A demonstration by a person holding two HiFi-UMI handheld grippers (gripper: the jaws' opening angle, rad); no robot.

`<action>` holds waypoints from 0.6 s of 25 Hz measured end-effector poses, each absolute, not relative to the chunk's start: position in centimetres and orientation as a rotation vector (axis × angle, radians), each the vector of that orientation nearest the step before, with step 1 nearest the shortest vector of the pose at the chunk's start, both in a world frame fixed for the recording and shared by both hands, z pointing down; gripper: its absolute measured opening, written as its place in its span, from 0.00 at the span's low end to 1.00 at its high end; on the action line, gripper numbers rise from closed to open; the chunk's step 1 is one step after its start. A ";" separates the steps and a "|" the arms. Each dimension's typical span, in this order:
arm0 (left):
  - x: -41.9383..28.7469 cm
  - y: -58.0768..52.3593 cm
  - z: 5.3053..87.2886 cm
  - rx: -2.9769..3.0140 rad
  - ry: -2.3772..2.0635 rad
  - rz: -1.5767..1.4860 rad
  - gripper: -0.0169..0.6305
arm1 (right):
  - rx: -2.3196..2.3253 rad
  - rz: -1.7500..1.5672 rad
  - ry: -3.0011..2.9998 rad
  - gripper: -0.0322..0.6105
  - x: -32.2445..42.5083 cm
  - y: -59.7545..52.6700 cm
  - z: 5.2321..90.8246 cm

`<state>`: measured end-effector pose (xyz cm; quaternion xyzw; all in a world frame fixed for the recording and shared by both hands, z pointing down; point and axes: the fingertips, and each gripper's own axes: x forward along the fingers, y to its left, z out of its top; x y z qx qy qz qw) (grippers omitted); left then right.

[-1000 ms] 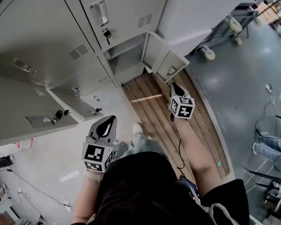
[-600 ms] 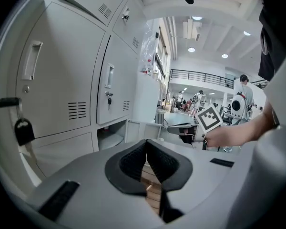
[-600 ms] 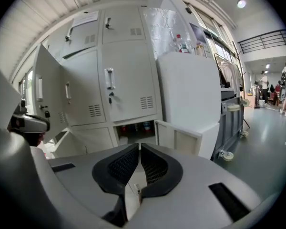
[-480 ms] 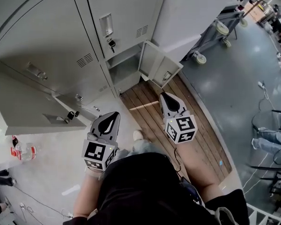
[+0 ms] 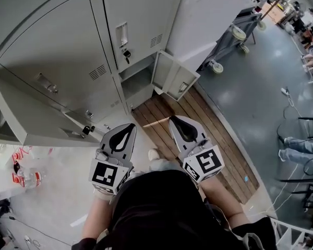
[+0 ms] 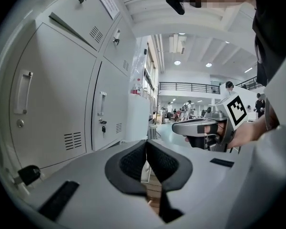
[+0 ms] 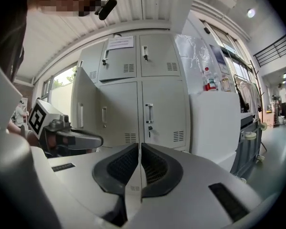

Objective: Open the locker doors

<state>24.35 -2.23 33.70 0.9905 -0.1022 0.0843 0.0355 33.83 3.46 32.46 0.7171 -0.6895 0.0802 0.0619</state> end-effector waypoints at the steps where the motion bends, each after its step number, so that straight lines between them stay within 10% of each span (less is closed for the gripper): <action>1: 24.2 -2.2 33.3 3.046 -0.307 0.245 0.05 | 2.160 0.228 -2.096 0.12 33.2 3.5 31.9; 15: 22.0 -2.0 31.3 3.080 -0.291 0.176 0.05 | 2.099 0.186 -2.219 0.12 28.5 3.4 29.9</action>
